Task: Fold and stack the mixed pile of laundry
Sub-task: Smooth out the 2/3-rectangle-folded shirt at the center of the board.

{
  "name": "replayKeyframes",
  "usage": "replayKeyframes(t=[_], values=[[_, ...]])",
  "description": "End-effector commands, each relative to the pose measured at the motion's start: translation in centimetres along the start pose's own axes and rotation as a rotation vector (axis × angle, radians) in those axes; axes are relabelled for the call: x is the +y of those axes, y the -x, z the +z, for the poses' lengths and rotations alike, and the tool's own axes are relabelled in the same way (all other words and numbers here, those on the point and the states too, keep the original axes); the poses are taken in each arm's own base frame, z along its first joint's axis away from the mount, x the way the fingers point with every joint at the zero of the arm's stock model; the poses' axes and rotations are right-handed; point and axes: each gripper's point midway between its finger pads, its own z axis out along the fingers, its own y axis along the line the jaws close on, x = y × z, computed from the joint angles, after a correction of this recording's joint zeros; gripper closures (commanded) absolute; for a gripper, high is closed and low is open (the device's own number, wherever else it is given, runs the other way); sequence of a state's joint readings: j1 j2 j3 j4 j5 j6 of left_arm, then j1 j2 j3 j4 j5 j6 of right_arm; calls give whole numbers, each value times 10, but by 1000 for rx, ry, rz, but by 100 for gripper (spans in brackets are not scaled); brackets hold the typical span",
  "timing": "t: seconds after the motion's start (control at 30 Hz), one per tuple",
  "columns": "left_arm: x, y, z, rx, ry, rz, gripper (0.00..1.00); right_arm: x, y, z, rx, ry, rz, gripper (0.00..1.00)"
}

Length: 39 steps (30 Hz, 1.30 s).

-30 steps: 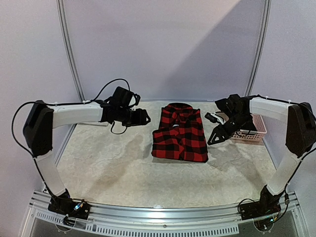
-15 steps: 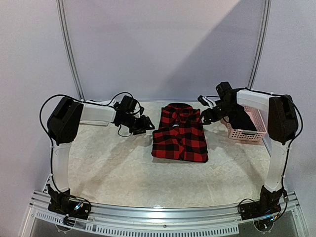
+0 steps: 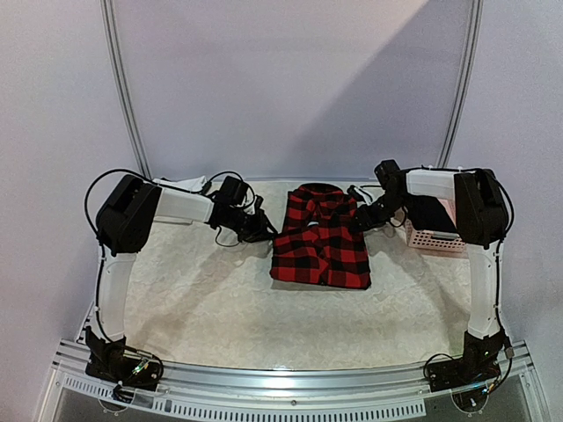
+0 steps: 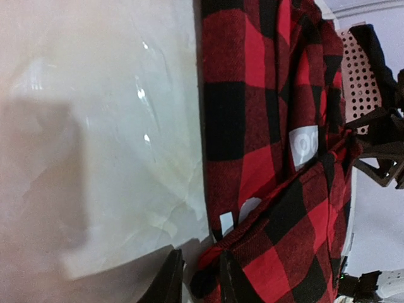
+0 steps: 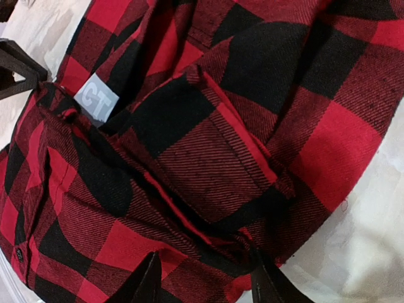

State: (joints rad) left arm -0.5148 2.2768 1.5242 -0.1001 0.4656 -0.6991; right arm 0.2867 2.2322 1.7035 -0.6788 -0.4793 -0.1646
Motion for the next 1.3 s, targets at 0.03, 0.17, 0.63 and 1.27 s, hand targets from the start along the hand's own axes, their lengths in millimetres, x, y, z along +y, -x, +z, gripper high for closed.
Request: replayKeyframes(t=[0.03, 0.17, 0.63, 1.27], values=[[-13, 10, 3, -5, -55, 13, 87, -7, 6, 3, -13, -25, -7, 53], [-11, 12, -1, -10, -24, 5, 75, -8, 11, -3, -29, -48, -19, 48], [-12, -2, 0, -6, -65, -35, 73, -7, 19, 0, -49, -25, -23, 76], [-70, 65, -1, -120, -167, 76, 100, -22, 26, -47, -141, -94, 7, 100]])
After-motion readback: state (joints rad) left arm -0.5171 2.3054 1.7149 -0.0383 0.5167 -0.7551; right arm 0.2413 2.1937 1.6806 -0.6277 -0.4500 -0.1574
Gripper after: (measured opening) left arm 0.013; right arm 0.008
